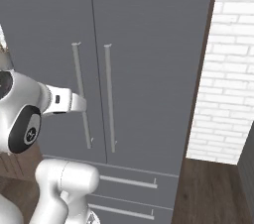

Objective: Grab a lemon wedge from the fridge and one ice cube from the ice bowl, and put them in the glass of lemonade.

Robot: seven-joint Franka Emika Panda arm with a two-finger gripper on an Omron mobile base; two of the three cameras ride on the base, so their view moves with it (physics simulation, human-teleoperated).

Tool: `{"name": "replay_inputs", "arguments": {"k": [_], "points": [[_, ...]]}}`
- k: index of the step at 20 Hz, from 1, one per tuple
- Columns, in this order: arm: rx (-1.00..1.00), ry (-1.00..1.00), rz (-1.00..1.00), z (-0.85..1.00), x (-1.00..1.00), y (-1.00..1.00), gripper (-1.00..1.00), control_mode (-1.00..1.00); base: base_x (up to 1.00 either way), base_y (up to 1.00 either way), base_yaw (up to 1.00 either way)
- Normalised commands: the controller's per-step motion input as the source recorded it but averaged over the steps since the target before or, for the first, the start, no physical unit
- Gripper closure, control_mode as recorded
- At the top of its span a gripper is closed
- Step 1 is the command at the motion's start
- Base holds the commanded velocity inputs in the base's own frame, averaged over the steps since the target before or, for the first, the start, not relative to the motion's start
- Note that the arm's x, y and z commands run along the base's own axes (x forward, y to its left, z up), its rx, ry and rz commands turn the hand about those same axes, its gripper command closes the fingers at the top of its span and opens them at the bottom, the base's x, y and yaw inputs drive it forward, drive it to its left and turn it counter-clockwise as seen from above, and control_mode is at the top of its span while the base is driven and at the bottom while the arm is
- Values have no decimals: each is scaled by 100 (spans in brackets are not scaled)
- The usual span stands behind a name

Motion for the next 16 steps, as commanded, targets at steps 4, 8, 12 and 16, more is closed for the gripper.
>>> {"name": "replay_inputs", "arguments": {"k": [4,8,12,16], "points": [[0,0,0,0,0,0,-100,100,-98,0,2],[0,0,0,0,0,0,-100,100,-99,39,2],[0,0,0,0,0,0,-100,100,-39,100,0],[0,0,0,0,0,0,-100,100,5,100,-3]]}}
